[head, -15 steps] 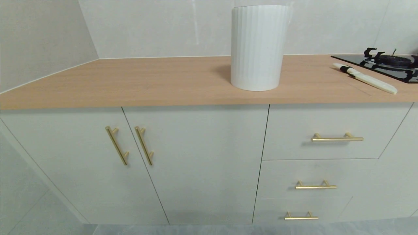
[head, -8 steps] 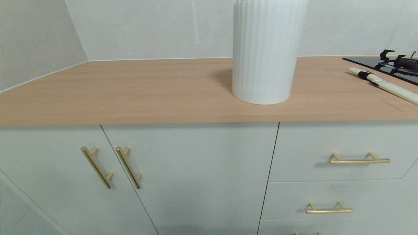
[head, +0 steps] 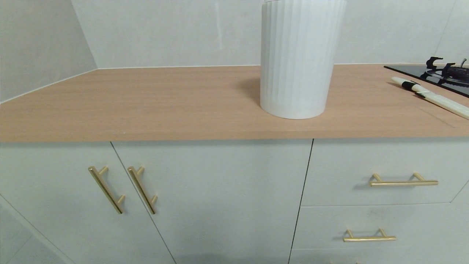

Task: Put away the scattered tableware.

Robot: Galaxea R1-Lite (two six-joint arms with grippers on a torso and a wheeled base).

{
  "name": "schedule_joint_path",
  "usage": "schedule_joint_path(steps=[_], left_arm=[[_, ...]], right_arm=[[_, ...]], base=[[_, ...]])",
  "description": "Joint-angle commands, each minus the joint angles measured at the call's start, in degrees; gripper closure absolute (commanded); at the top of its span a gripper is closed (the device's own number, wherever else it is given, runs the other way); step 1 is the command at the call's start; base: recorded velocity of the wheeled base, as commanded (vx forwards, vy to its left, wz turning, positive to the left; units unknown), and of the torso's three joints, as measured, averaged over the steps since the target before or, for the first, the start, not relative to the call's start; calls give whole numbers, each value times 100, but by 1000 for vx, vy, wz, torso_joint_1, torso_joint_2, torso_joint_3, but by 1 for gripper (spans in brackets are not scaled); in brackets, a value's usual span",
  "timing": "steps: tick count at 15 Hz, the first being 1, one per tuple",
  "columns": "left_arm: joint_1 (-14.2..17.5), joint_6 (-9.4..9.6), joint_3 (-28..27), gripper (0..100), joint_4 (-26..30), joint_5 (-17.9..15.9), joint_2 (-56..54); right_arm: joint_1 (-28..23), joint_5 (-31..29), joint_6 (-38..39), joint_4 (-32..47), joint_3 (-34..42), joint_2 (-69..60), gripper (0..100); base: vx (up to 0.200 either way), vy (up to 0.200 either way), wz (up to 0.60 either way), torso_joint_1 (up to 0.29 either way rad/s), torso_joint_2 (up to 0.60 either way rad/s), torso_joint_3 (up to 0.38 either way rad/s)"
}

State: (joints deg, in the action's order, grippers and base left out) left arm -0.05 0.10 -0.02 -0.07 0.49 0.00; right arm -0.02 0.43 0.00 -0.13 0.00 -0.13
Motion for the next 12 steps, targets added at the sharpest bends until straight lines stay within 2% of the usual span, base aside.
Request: schedule_joint_path(steps=[1, 12], left_arm=[[5, -1, 2, 0, -1, 4, 9], [5, -1, 2, 0, -1, 4, 9]], right_arm=[[2, 1, 0, -4, 0, 13, 0], [2, 1, 0, -4, 0, 13, 0]], base=[[0, -200, 0, 12, 2, 2], [0, 0, 0, 0, 0, 0]])
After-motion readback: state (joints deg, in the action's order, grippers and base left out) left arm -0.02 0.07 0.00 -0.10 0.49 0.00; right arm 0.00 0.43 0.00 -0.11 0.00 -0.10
